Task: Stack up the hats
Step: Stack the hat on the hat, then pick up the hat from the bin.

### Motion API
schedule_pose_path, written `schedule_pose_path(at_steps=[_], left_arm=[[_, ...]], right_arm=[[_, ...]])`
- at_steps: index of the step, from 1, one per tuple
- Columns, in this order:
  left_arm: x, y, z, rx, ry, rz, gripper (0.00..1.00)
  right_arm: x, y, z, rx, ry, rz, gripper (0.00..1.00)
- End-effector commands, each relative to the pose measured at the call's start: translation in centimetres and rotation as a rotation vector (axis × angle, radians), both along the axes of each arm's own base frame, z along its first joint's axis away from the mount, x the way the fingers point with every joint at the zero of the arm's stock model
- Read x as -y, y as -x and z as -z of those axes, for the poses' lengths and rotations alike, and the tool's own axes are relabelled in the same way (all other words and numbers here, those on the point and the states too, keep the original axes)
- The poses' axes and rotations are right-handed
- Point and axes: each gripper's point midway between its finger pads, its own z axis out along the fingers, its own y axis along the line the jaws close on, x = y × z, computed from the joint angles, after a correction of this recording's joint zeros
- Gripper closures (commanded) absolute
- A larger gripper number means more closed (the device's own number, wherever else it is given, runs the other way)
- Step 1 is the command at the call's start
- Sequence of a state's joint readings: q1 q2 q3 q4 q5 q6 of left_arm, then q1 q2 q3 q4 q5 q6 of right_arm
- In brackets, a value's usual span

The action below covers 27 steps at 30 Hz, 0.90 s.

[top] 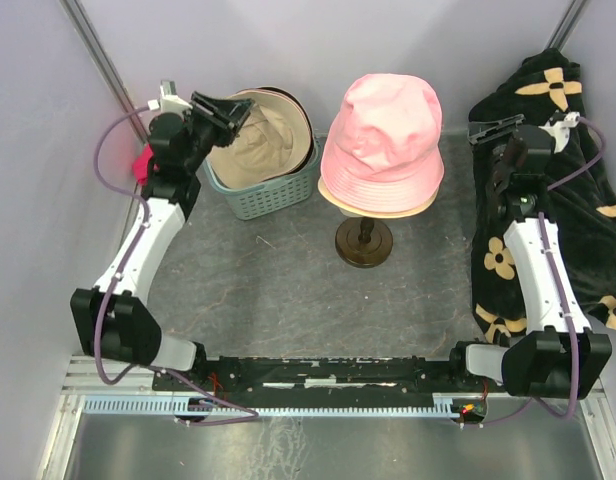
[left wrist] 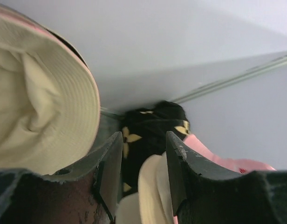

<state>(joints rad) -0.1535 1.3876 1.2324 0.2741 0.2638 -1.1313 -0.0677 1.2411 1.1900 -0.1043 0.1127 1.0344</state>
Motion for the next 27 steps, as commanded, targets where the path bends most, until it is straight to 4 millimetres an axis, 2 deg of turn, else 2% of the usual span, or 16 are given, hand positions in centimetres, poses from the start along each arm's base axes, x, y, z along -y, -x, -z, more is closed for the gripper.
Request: schedule_pose_path(at_steps=[1, 7, 9, 10, 11, 15, 17, 27], left_arm=[[-0.9, -3.1, 2.7, -0.151, -0.24, -0.108, 0.51], [-1.1, -6.8, 3.7, -0.326, -0.342, -0.193, 0.48], [-1.3, -7.8, 3.8, -0.369, -0.335, -0.221, 0.46], [-1.5, -8.2, 3.2, -0.376, -0.329, -0.234, 0.46], [-1.5, -8.7, 4.2, -0.415, -0.33, -0.241, 0.45], [-1.9, -10.5, 4.4, -0.486, -0.303, -0.285, 0.44], [-1.8, -11.0, 4.0, -0.493, -0.277, -0.289, 0.44], [-2.0, -12.5, 4.8, -0.515, -0.217, -0.339, 0.39]], right_arm=[[0.9, 0.2, -1.3, -0.042, 0.107, 0.014, 0.53], [0.8, 0.1, -1.1, -0.038, 0.128, 0.003, 0.53], [0.6, -0.2, -1.0, -0.03, 0.127, -0.004, 0.53], [0.5, -0.3, -0.9, -0.03, 0.125, -0.008, 0.53], [0.3, -0.5, -0.7, -0.032, 0.125, -0.011, 0.52], [-0.2, -0.9, -0.3, -0.033, 0.125, -0.018, 0.52], [-0.4, -1.1, 0.1, -0.038, 0.126, -0.021, 0.52], [-1.5, -1.9, 1.0, -0.031, 0.115, -0.045, 0.52]])
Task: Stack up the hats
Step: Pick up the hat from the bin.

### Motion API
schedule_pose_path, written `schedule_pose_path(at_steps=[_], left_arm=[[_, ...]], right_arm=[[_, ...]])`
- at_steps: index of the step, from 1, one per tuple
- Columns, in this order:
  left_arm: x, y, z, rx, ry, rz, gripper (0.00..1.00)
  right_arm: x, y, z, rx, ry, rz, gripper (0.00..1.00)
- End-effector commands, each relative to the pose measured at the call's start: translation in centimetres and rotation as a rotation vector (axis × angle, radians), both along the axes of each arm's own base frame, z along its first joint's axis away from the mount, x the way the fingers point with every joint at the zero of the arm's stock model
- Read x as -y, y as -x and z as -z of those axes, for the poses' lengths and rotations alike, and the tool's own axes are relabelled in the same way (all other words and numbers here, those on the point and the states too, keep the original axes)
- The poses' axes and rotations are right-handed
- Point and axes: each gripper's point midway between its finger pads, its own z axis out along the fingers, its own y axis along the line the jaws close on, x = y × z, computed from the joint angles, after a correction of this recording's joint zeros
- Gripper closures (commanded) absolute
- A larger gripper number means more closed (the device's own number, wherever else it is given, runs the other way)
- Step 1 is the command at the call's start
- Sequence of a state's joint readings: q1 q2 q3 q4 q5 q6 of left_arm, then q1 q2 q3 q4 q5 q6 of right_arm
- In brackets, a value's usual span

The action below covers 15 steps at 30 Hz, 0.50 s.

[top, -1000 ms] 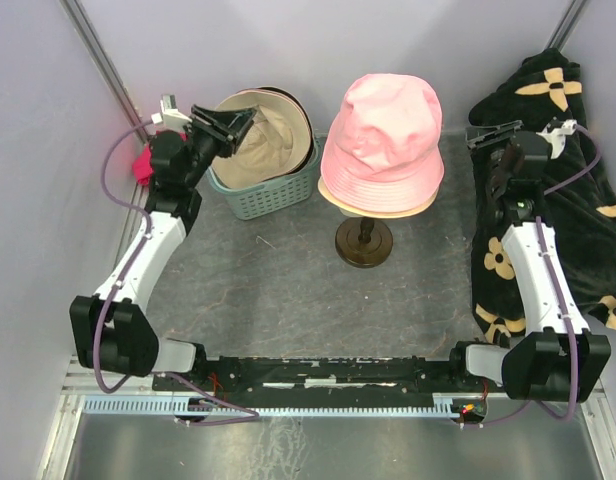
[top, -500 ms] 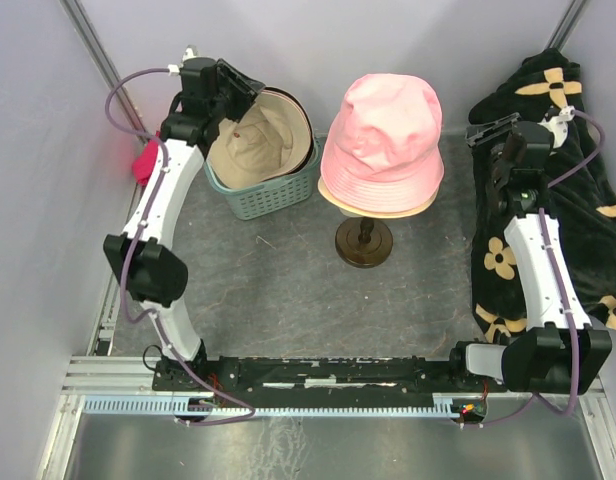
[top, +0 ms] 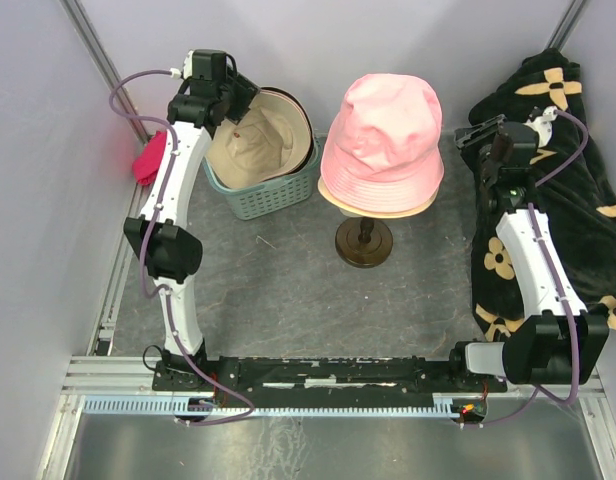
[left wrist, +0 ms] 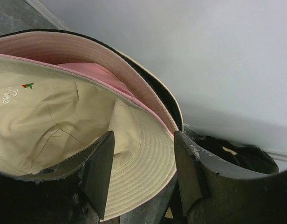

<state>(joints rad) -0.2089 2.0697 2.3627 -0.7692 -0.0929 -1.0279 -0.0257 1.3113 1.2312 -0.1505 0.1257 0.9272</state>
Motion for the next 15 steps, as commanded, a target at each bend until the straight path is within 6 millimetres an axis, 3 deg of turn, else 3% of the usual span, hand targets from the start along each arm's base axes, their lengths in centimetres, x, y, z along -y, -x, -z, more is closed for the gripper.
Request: schedule_pose_path(at_steps=[1, 15], left_arm=[[-0.9, -0.4, -1.8, 0.04, 0.031, -0.069, 0.39], [-1.1, -1.7, -1.4, 0.061, 0.038, -0.101, 0.42]], right_arm=[[-0.4, -0.7, -1.3, 0.061, 0.011, -0.002, 0.52], [-0.9, -1.0, -1.3, 0.06, 0.029, -0.019, 0.52]])
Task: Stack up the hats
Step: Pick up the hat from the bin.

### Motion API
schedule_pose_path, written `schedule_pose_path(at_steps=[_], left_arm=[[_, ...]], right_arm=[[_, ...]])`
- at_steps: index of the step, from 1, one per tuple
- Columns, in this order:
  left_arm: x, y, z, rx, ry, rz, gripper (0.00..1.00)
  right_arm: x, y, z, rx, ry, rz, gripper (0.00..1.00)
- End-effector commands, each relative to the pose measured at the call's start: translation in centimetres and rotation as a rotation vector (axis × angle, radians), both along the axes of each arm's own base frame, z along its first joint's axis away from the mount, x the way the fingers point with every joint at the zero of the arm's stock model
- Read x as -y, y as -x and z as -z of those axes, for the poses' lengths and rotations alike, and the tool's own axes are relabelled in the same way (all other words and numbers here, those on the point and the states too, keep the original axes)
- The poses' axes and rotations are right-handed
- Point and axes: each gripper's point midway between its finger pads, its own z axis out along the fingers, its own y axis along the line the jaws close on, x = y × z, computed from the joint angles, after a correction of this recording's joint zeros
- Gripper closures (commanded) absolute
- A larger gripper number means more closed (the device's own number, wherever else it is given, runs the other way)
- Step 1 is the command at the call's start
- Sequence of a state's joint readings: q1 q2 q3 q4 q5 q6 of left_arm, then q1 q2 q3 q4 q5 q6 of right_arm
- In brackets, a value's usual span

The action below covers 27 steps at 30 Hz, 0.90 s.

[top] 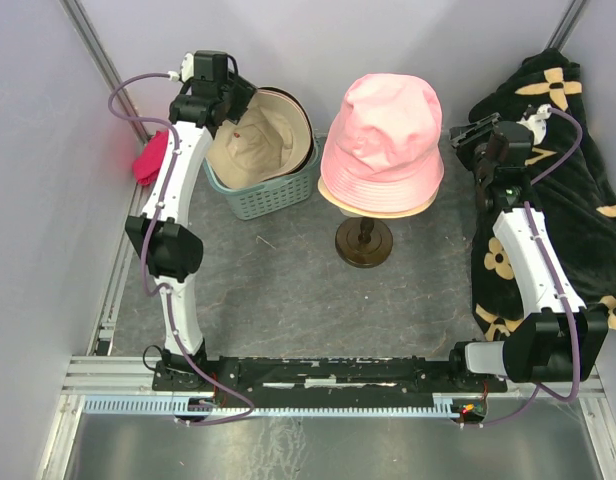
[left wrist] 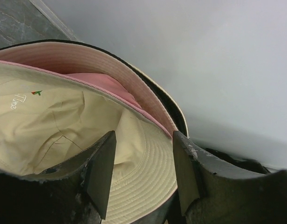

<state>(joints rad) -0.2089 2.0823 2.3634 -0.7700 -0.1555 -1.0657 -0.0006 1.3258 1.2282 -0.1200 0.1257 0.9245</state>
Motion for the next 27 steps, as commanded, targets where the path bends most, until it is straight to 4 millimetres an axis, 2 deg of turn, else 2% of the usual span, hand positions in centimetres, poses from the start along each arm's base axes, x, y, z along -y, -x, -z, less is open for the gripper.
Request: schedule_pose_path(at_steps=[1, 7, 11, 18, 25, 27], left_arm=[[-0.1, -1.2, -1.9, 0.07, 0.031, -0.027, 0.43], [-0.2, -1.5, -1.5, 0.07, 0.028, -0.03, 0.47], [-0.2, -1.4, -1.6, 0.074, 0.025, -0.027, 0.62], [-0.1, -1.2, -1.8, 0.084, 0.032, -0.022, 0.82], [0.4, -0.7, -1.4, 0.077, 0.046, 0.016, 0.91], [0.3, -0.3, -0.8, 0.062, 0.039, 0.02, 0.94]], right_arm=[[0.1, -0.5, -1.3, 0.047, 0.025, 0.003, 0.52], [-0.1, -0.6, -1.3, 0.047, 0.027, -0.004, 0.52], [-0.2, -0.5, -1.3, 0.045, 0.033, -0.006, 0.52], [-0.4, -0.6, -1.2, 0.043, 0.035, -0.01, 0.52], [-0.5, -0.5, -1.1, 0.042, 0.037, -0.012, 0.52], [-0.5, -0.5, -1.0, 0.041, 0.039, -0.013, 0.52]])
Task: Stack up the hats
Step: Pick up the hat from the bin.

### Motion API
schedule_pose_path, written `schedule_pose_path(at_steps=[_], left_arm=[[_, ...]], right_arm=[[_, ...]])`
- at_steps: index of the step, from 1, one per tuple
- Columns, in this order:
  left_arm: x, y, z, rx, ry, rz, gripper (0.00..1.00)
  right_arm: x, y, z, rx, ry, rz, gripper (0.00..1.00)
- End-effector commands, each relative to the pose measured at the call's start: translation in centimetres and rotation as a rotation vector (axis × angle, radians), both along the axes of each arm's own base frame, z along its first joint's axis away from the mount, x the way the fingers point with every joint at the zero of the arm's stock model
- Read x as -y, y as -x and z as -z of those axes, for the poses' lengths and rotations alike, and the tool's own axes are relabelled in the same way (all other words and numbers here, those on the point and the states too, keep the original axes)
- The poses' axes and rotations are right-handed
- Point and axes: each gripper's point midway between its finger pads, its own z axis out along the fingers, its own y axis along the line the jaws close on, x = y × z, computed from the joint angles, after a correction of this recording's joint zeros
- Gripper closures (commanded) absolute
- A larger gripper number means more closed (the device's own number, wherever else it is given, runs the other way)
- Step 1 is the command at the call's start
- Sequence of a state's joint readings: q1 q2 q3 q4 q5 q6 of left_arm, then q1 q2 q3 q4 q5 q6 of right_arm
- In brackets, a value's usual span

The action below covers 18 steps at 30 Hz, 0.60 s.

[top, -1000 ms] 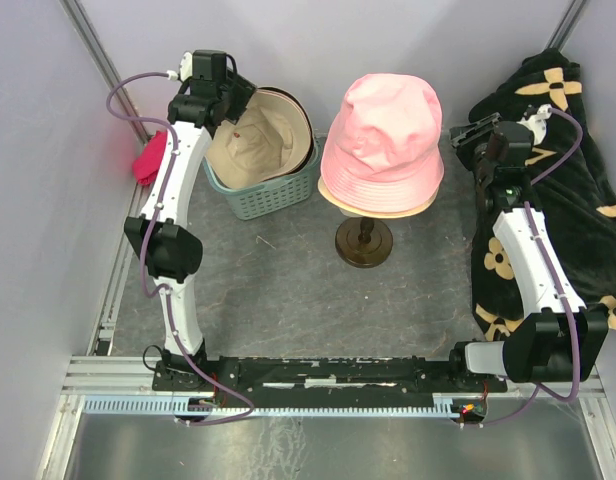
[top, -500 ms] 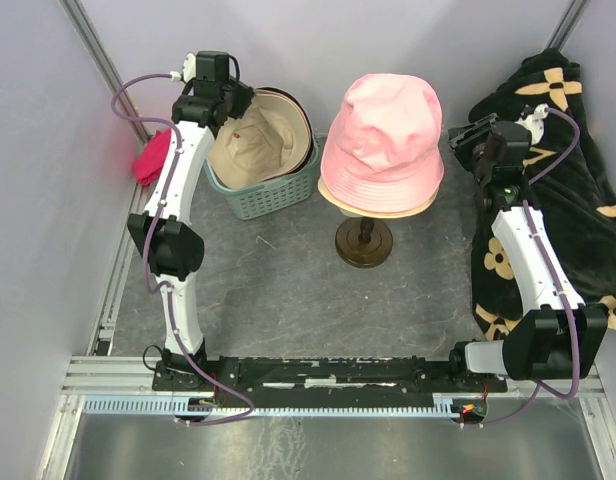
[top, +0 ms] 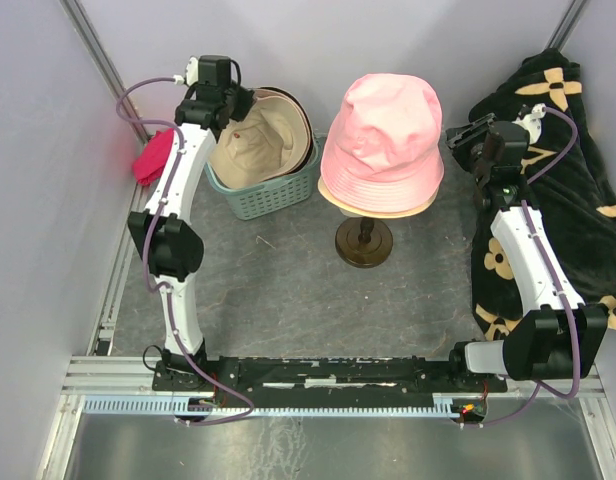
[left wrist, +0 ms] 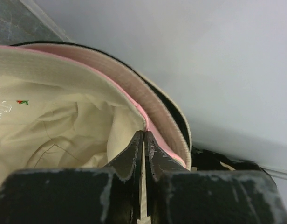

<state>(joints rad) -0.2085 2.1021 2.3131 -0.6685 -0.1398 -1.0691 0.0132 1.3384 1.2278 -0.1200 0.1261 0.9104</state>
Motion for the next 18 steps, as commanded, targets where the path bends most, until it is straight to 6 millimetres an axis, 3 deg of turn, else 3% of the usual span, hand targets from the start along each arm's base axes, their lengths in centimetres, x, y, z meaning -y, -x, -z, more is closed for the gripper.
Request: schedule_pose_path(at_steps=[1, 8, 18], left_arm=[[-0.3, 1.6, -1.9, 0.035, 0.021, 0.011, 0.95], [-0.8, 3.9, -1.0, 0.031, 0.012, 0.013, 0.97], [-2.0, 7.9, -1.4, 0.077, 0.01, -0.006, 0.97]], right_arm=[[0.1, -0.2, -1.6, 0.055, 0.027, 0.004, 0.52], [0.0, -0.1, -1.5, 0.054, 0.029, -0.001, 0.52], [-0.4, 0.5, -1.9, 0.056, 0.046, -0.012, 0.52]])
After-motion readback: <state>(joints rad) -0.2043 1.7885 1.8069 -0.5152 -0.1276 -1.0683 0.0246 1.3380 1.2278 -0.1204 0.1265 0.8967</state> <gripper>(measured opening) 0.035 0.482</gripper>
